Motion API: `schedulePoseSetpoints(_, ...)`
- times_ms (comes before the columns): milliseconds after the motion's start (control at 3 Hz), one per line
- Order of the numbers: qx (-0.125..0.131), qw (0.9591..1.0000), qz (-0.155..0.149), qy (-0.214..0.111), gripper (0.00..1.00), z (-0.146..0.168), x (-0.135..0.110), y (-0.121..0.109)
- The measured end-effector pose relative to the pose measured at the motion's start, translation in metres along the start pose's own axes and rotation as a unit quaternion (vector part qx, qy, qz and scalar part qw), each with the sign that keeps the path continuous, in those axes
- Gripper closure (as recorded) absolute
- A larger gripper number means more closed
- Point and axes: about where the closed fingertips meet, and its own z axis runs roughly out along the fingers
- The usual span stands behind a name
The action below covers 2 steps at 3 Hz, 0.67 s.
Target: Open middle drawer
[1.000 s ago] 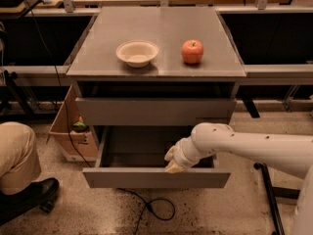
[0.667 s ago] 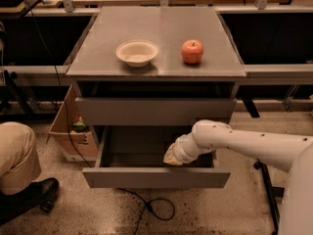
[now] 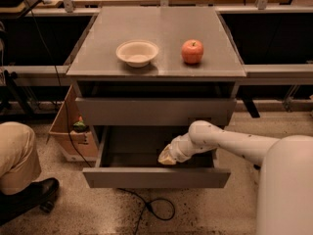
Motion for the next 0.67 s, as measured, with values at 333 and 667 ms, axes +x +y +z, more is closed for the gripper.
schedulePoseSetpoints(333, -0.023, 0.9990, 0.034, -0.020, 1.00, 0.019, 0.004, 0.001)
schedulePoseSetpoints(667, -0.049, 0.9940, 0.066, -0.073, 1.00, 0.023, -0.001, 0.018)
